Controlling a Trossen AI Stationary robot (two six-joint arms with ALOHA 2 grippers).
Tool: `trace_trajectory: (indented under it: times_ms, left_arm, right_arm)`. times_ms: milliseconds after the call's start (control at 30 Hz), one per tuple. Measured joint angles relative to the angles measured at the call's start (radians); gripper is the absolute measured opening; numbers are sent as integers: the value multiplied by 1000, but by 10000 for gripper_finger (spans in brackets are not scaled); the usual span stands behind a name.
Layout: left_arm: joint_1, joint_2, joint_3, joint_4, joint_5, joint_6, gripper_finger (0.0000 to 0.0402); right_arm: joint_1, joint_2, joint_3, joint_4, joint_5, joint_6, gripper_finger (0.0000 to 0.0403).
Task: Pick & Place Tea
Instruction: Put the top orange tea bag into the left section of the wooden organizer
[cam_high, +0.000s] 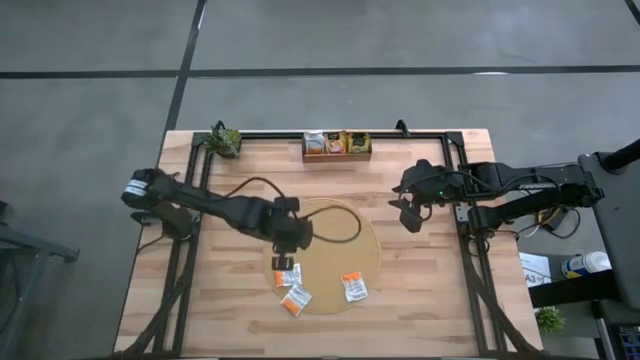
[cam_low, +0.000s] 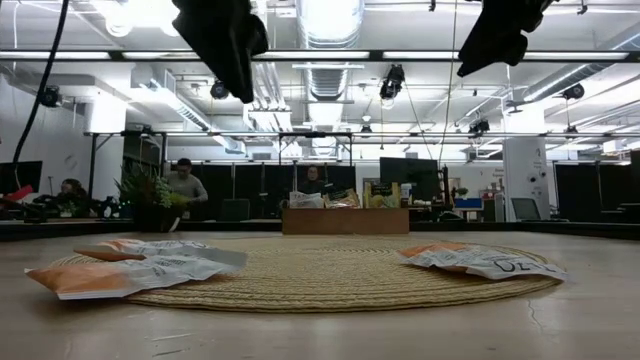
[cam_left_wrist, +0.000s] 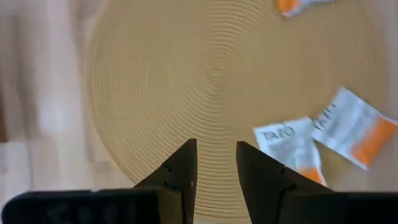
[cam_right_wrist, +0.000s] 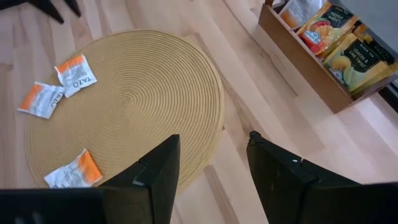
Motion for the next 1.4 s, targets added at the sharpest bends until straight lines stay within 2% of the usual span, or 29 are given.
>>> trace_trajectory:
  times_ms: [233, 500, 600, 933, 1400]
  left_arm:
    - [-22, 1, -27, 27, 26, 28, 120]
    - [-22, 5, -27, 47, 40, 98, 214]
    - [-23, 20, -27, 46, 47, 139, 232]
    - [-40, 83, -27, 57, 169, 236, 236]
    - [-58, 251, -27, 90, 204, 272, 236]
  right_arm:
    - [0, 0, 0, 34, 0, 0, 182]
    - [0, 0, 0, 35, 0, 30, 182]
    - [0, 0, 1, 35, 0, 58, 182]
    - [0, -1, 1, 35, 0, 79, 182]
    - [0, -1, 0, 39, 1, 79, 182]
